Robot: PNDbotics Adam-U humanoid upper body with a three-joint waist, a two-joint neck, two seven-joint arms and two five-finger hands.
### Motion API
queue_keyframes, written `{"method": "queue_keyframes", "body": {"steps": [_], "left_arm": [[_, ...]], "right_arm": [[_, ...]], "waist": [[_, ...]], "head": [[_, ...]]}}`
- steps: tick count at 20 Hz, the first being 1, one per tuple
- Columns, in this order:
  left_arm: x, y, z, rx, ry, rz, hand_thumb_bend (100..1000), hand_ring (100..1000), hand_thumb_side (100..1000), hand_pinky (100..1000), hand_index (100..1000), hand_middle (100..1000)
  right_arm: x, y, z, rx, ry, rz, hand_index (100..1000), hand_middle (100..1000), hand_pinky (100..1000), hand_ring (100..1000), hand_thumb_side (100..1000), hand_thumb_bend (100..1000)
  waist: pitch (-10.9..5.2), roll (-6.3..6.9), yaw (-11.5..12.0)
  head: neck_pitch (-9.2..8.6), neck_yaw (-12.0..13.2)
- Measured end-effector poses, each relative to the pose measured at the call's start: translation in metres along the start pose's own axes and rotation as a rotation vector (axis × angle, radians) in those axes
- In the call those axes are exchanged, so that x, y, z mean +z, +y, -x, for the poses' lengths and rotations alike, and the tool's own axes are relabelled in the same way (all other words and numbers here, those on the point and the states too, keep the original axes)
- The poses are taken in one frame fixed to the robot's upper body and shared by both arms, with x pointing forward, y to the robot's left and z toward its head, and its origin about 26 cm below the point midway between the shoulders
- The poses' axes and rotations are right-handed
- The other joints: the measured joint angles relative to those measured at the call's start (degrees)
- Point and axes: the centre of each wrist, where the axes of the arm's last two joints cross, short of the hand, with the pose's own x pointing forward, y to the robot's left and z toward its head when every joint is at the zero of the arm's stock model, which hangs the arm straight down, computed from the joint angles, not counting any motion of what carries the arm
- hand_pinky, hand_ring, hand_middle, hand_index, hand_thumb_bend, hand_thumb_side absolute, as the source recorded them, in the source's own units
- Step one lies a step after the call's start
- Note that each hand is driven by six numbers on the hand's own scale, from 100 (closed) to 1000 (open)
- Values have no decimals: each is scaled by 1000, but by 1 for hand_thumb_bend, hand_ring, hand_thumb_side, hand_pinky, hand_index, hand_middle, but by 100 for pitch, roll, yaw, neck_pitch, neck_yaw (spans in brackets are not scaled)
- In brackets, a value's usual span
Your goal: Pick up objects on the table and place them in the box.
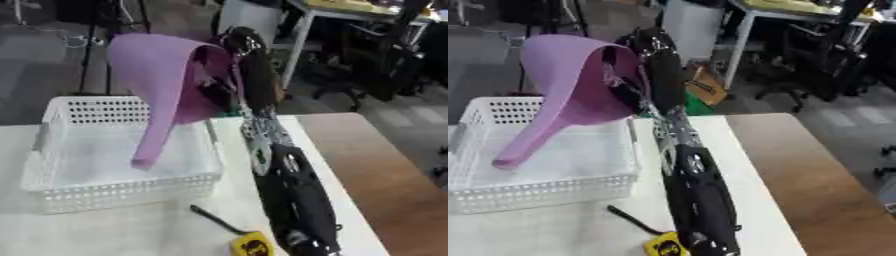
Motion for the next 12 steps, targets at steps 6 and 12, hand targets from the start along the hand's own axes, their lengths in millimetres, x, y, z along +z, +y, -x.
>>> {"method": "queue_keyframes", "body": {"steps": [6, 12], "left_arm": [[-1, -1, -1, 2, -3, 0, 100, 554, 942, 706, 726, 476], [-3, -2, -2, 6, -8, 0, 100, 553, 942, 705, 725, 475]], "right_arm": [[5, 4, 1, 8, 5, -27, 589, 439, 728, 538, 515, 100], [13, 11, 4, 28, 1, -84, 620, 493, 792, 625, 650, 100]], "waist": [[13, 0, 33], [53, 1, 99]], "head": [[-37, -7], [-88, -72]]}}
